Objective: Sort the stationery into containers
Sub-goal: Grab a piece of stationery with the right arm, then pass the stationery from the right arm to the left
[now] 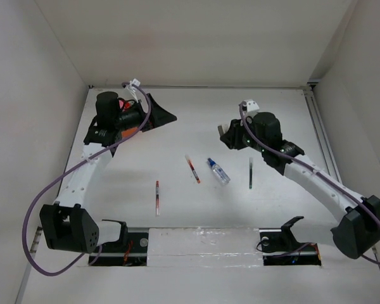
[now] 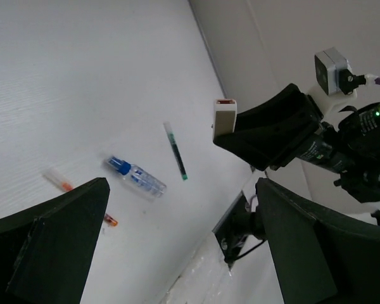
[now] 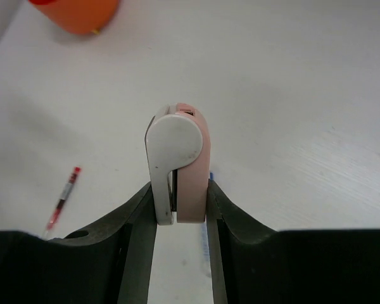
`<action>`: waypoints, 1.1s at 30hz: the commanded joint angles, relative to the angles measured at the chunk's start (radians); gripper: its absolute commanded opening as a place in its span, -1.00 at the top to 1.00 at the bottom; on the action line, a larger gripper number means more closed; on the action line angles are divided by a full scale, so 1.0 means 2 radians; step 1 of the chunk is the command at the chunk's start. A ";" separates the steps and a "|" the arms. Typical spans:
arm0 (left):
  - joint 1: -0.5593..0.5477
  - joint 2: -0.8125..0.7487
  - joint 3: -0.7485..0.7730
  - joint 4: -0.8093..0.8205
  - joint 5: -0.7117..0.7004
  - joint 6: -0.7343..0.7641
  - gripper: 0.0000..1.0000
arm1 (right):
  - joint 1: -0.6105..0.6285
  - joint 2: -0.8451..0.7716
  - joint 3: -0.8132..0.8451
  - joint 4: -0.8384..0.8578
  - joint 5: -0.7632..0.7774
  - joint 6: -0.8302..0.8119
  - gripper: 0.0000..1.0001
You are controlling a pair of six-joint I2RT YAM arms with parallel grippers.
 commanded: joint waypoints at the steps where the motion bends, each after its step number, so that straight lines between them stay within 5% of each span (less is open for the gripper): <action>1: 0.000 -0.005 -0.014 0.114 0.104 -0.043 -1.00 | 0.030 0.005 0.014 0.083 -0.050 0.010 1.00; 7: 0.000 -0.025 -0.026 0.161 0.124 -0.059 -1.00 | 0.091 0.064 0.084 0.120 -0.068 0.010 1.00; 22: 0.000 -0.005 -0.028 0.082 0.088 -0.006 -0.94 | 0.150 0.148 0.202 0.126 -0.069 -0.005 1.00; 31: 0.000 0.000 -0.023 0.071 0.068 -0.006 -0.52 | 0.162 0.171 0.237 0.126 -0.064 -0.005 1.00; 33: 0.000 0.000 -0.023 0.066 0.049 -0.001 -0.26 | 0.167 0.171 0.237 0.126 -0.058 -0.005 1.00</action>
